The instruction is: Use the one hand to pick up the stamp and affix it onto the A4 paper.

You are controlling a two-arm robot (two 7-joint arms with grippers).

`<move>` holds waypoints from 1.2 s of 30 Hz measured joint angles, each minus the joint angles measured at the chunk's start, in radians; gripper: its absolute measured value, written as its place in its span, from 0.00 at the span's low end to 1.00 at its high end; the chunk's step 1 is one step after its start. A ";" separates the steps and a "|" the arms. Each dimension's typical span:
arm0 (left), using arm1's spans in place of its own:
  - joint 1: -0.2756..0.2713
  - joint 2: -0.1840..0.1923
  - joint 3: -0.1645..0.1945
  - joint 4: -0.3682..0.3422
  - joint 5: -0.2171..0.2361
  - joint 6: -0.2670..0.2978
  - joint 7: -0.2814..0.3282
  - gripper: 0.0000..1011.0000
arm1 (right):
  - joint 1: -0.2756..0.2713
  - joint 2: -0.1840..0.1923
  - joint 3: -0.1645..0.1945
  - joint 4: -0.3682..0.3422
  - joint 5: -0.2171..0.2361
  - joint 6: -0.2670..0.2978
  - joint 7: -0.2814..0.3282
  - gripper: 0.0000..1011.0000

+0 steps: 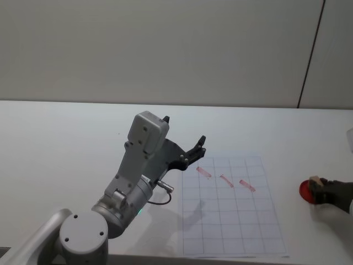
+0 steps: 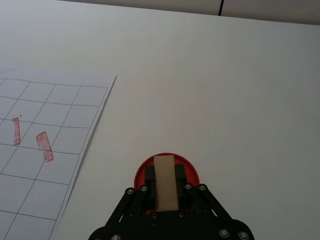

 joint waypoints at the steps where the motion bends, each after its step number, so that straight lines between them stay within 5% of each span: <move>1: 0.000 0.000 0.000 0.000 0.000 0.000 0.000 0.99 | 0.001 0.000 0.000 0.000 -0.002 -0.001 0.001 0.21; 18: 0.000 0.000 0.000 0.000 0.000 0.000 0.000 0.99 | 0.043 -0.002 -0.012 -0.021 -0.075 -0.044 0.098 0.21; 36: 0.000 0.000 0.000 0.000 0.000 0.000 0.000 0.99 | 0.131 -0.020 -0.050 -0.004 -0.148 -0.054 0.346 0.21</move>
